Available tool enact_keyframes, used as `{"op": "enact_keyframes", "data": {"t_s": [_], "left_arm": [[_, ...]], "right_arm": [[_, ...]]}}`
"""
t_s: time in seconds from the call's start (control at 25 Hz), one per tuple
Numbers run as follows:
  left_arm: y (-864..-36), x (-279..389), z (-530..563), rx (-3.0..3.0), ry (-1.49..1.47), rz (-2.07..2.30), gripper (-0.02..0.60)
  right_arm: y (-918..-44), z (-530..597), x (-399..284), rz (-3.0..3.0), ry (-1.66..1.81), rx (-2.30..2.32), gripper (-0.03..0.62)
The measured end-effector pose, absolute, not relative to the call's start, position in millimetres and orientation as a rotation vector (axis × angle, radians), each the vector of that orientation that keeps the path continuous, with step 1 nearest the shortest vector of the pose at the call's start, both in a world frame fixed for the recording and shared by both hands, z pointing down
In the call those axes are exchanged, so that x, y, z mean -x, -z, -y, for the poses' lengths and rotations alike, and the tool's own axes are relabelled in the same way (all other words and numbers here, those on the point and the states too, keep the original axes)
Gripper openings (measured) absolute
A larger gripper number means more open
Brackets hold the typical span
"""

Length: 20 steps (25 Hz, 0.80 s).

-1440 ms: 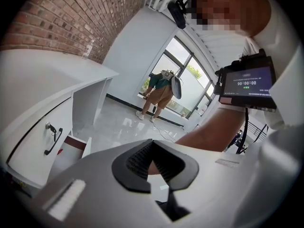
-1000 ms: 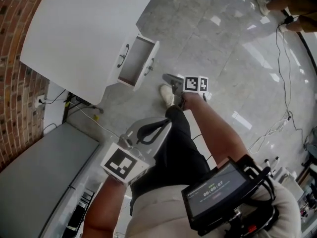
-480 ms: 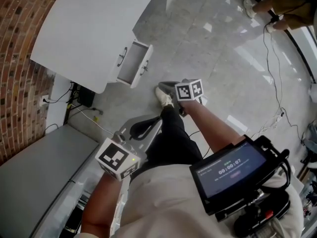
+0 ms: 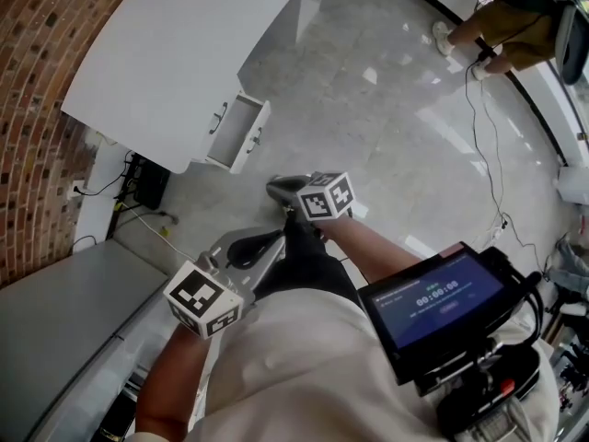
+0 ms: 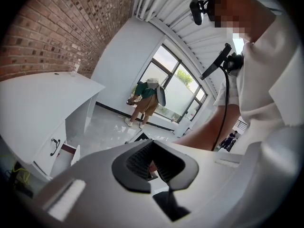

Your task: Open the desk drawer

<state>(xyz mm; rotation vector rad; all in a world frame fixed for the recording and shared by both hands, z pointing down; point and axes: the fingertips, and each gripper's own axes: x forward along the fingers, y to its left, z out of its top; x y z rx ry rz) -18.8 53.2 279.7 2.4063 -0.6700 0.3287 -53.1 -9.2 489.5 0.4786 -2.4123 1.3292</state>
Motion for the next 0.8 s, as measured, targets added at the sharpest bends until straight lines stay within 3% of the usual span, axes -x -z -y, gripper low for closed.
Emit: {"op": "enact_keyframes", "data": {"t_s": [0.8], "left_arm": [[-218.8, 34.3, -99.8, -2.485, -0.196, 0.696, 0.006]], "right_arm": [[-340.5, -41.5, 69.9, 2.559, -0.833, -0.364, 0.003]]}}
